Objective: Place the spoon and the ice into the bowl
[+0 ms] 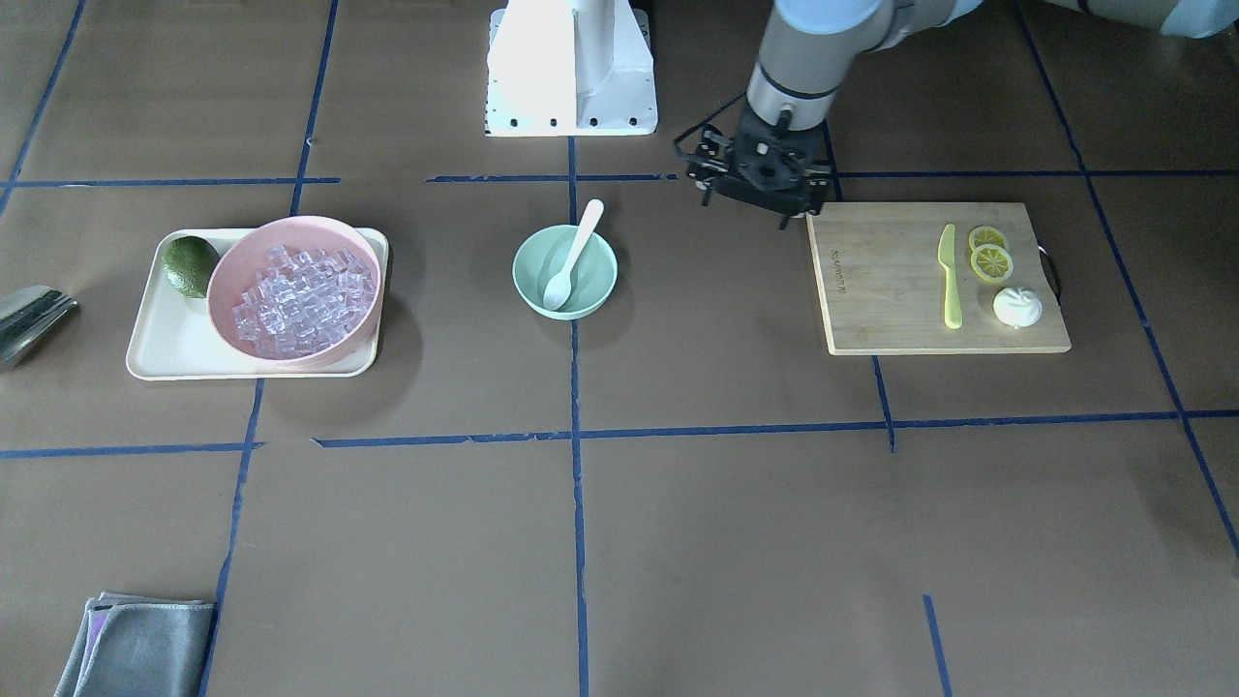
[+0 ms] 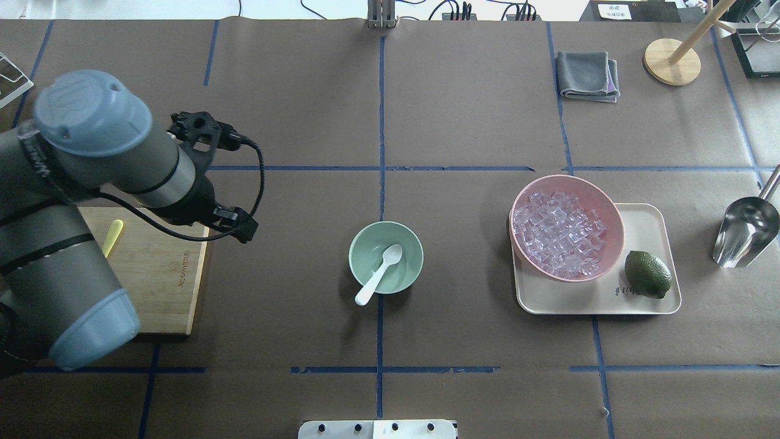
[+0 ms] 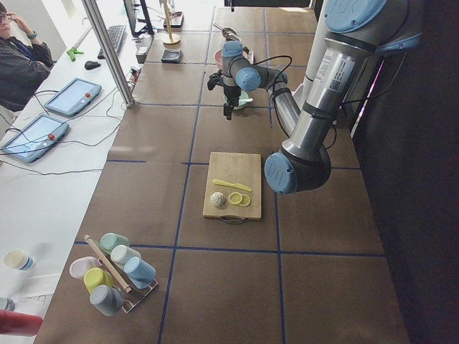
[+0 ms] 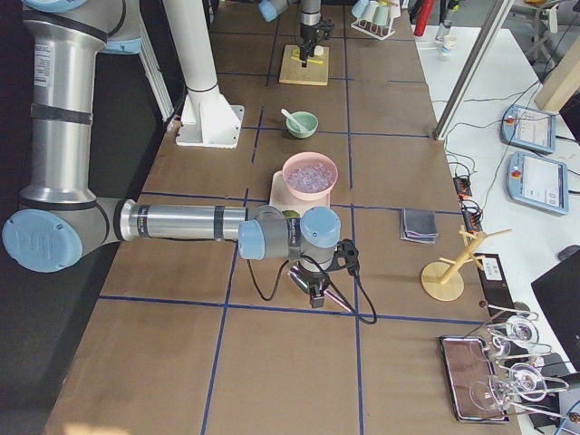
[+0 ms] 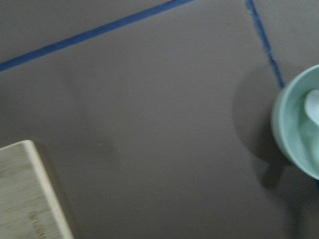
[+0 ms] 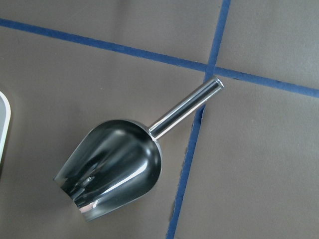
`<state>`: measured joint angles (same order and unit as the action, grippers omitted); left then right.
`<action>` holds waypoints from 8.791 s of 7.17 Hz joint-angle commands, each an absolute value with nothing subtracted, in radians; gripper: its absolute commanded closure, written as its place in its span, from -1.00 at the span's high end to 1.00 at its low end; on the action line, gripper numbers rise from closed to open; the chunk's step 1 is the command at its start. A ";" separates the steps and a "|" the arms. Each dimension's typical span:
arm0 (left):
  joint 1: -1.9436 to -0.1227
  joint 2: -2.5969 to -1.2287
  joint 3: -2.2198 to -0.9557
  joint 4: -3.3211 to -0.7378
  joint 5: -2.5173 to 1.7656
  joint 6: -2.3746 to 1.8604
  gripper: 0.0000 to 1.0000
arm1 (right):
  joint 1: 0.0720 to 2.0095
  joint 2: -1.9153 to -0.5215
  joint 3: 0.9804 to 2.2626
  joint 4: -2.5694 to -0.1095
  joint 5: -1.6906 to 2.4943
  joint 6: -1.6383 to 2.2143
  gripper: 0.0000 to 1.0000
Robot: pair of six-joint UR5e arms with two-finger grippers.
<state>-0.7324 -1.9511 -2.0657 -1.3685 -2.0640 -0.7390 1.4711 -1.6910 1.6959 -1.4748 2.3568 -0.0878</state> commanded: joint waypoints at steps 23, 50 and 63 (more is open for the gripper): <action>-1.588 -1.485 -1.759 -1.430 -2.391 0.267 1.00 | 0.672 -1.417 1.968 -1.447 1.925 0.621 -0.16; -1.582 -1.493 -1.756 -1.427 -2.391 0.259 1.00 | 0.498 -0.736 1.605 -1.658 1.733 1.370 0.97; -1.582 -1.488 -1.738 -1.417 -2.390 0.261 1.00 | 1.543 -1.779 1.827 -1.652 2.287 -0.161 0.98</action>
<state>-1.5815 -1.4880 -1.7373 -1.4174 -2.3885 0.2613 1.4977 -1.7099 1.8291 -1.6532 2.2448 -0.1539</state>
